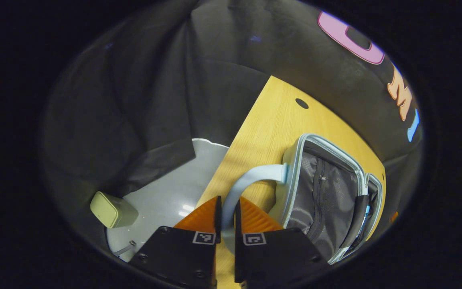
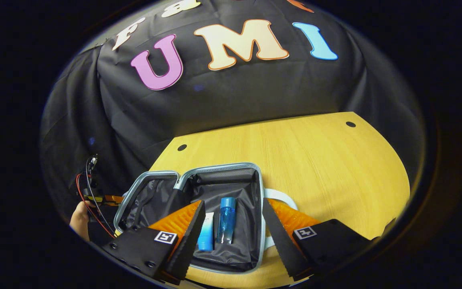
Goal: First open the suitcase, pack the skin care products into it, and then close the suitcase.
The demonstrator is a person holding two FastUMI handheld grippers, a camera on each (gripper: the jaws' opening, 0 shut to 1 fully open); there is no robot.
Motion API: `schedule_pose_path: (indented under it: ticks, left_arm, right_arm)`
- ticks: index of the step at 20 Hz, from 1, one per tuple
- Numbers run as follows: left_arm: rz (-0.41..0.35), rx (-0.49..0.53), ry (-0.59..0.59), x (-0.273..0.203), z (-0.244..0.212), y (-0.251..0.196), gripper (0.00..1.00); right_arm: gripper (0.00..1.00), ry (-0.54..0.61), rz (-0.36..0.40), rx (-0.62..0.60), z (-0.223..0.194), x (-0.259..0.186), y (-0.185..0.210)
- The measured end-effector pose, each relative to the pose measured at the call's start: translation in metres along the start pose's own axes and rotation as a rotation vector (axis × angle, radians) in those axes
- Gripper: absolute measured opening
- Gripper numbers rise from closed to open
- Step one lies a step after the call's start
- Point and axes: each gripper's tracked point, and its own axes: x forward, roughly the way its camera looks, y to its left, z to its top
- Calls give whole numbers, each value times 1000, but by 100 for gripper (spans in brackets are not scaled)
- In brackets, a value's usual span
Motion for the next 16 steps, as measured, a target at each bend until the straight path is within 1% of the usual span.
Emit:
schedule_pose_path:
  ticks: [1, 3, 5, 8, 10, 13, 16]
  left_arm:
    - [-5, 10, -24, -5, 6, -5, 4]
    - [11, 37, -59, -25, 14, -10, 0]
    - [20, 72, -155, -55, 32, -21, 0]
    - [10, 146, -253, -109, 52, -56, 0]
    - [17, 181, -300, -133, 59, -77, 0]
    - [13, 198, -341, -163, 60, -114, 0]
    - [-8, 250, -403, -192, 63, -159, 0]
  right_arm:
    - [90, -9, 2, -3, 2, -2, -2]
    - [90, -38, 14, -19, 8, -7, -5]
    - [90, -65, 33, -44, 14, -11, -8]
    - [90, -90, 66, -65, 21, -13, -13]
    - [90, -100, 95, -67, 26, -16, -16]
    - [90, -113, 126, -82, 34, -25, -30]
    - [90, -127, 151, -94, 45, -35, -49]
